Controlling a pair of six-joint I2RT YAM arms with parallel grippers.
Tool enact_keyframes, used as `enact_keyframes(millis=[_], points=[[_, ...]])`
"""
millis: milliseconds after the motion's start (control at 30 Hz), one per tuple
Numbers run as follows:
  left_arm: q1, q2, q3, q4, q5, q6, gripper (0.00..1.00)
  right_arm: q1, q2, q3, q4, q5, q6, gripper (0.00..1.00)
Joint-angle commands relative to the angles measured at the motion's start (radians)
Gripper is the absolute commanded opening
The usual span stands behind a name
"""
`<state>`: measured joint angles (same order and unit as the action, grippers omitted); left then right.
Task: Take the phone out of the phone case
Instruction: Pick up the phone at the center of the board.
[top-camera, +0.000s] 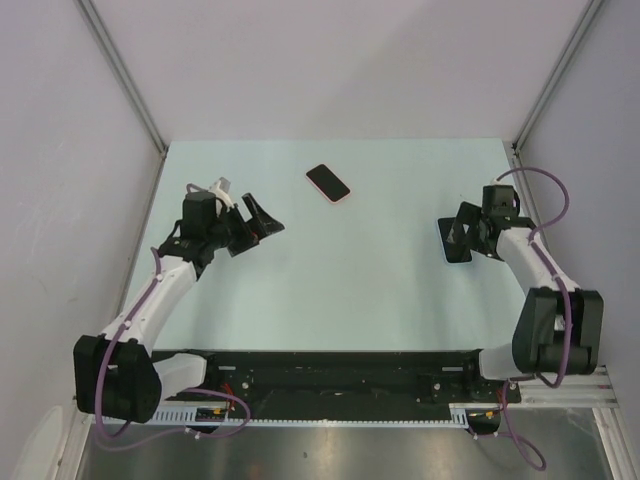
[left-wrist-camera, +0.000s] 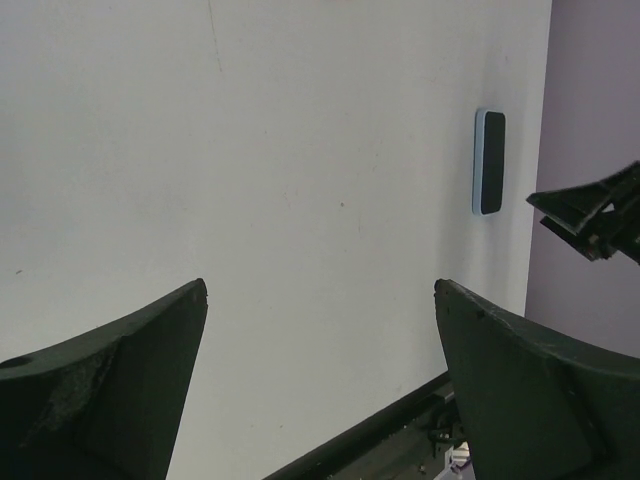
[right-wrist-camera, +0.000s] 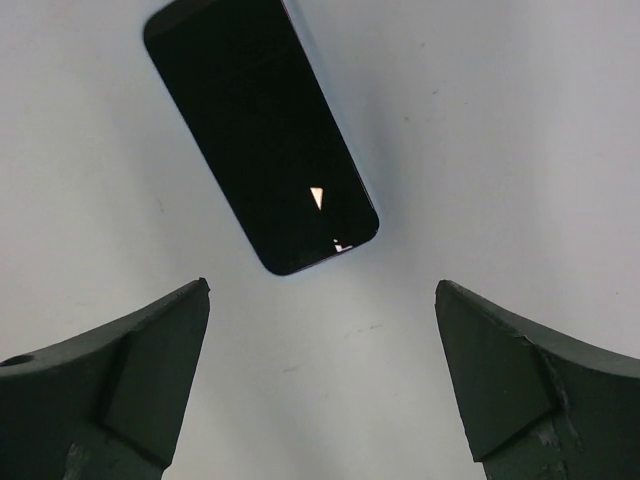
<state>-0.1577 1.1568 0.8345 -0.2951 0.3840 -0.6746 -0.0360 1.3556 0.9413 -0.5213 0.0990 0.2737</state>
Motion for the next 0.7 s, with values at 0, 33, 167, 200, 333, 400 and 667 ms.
enact_keyframes(millis=[0, 33, 167, 200, 333, 400, 667], points=[[-0.003, 0.004, 0.025, 0.011, 0.062, -0.017, 1.0, -0.008, 0.132, 0.074, 0.021, -0.039, -0.093, 1.0], [-0.003, -0.005, 0.023, 0.007, 0.056, -0.016, 1.0, -0.013, 0.149, 0.08, 0.024, -0.027, -0.097, 1.0], [-0.003, -0.023, 0.015, -0.007, 0.029, 0.001, 1.0, -0.056, 0.221, 0.094, 0.059, -0.087, -0.097, 1.0], [-0.003, -0.025, 0.017, -0.009, 0.032, 0.001, 1.0, -0.058, 0.229, 0.096, 0.067, -0.099, -0.099, 1.0], [-0.003, -0.022, 0.014, -0.009, 0.035, 0.0, 1.0, -0.056, 0.267, 0.097, 0.112, -0.142, -0.105, 1.0], [-0.003, -0.02, 0.015, -0.009, 0.035, 0.0, 1.0, -0.056, 0.286, 0.097, 0.132, -0.153, -0.114, 1.0], [-0.003, -0.026, 0.008, -0.01, 0.029, 0.003, 1.0, -0.051, 0.359, 0.097, 0.208, -0.219, -0.14, 1.0]])
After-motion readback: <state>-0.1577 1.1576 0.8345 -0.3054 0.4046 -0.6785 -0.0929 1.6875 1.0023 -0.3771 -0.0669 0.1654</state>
